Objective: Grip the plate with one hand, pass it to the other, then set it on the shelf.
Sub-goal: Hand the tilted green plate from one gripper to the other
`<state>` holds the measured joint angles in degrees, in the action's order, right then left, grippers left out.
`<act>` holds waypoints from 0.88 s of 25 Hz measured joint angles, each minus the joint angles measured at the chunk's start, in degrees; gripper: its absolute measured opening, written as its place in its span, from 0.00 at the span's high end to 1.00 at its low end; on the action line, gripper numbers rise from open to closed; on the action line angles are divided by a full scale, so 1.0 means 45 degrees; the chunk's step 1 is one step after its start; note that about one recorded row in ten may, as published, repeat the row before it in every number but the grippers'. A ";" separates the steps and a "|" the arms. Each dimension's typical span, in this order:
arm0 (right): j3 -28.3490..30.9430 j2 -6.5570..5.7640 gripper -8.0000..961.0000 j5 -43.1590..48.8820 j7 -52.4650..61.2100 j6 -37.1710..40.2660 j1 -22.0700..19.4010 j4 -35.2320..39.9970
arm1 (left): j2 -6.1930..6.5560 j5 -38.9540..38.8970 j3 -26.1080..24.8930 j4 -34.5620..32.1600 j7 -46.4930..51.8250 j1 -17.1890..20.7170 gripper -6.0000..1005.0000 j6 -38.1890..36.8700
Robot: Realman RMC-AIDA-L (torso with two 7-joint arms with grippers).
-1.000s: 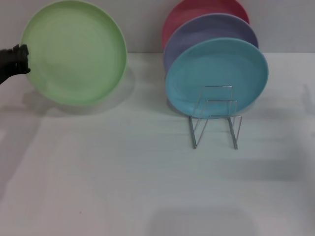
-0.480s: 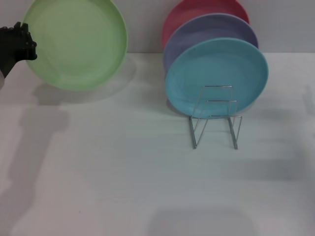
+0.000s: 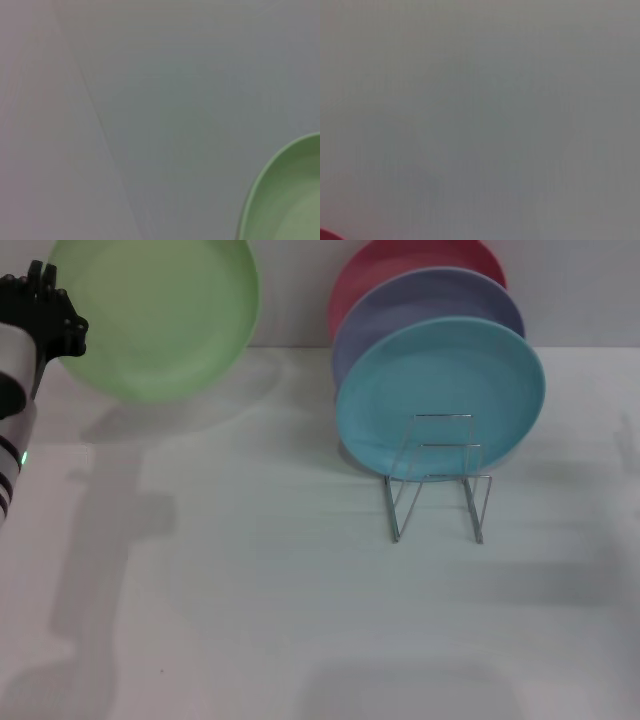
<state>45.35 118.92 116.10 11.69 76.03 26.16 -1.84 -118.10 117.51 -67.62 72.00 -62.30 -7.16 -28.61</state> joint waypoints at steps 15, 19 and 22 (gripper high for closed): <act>-0.0090 0.0051 0.34 0.0049 -0.0001 0.0449 -0.0286 -0.0269 | 0.0096 0.6179 0.0234 -0.3359 1.0978 0.0718 0.96 -0.3069; -0.0397 0.0049 0.34 0.0164 0.0036 0.1209 -0.0798 -0.0734 | 0.0064 0.7254 0.0266 -0.4347 1.2821 0.0840 0.96 -0.4171; -0.1026 0.0049 0.34 0.0176 0.0090 0.2049 -0.1260 -0.0952 | 0.0026 0.7679 0.0401 -0.5189 1.3858 0.0835 0.96 -0.4982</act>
<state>40.73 119.14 116.89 12.09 85.25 20.49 -6.12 -117.98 152.06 -65.81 48.65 0.06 -3.40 -51.03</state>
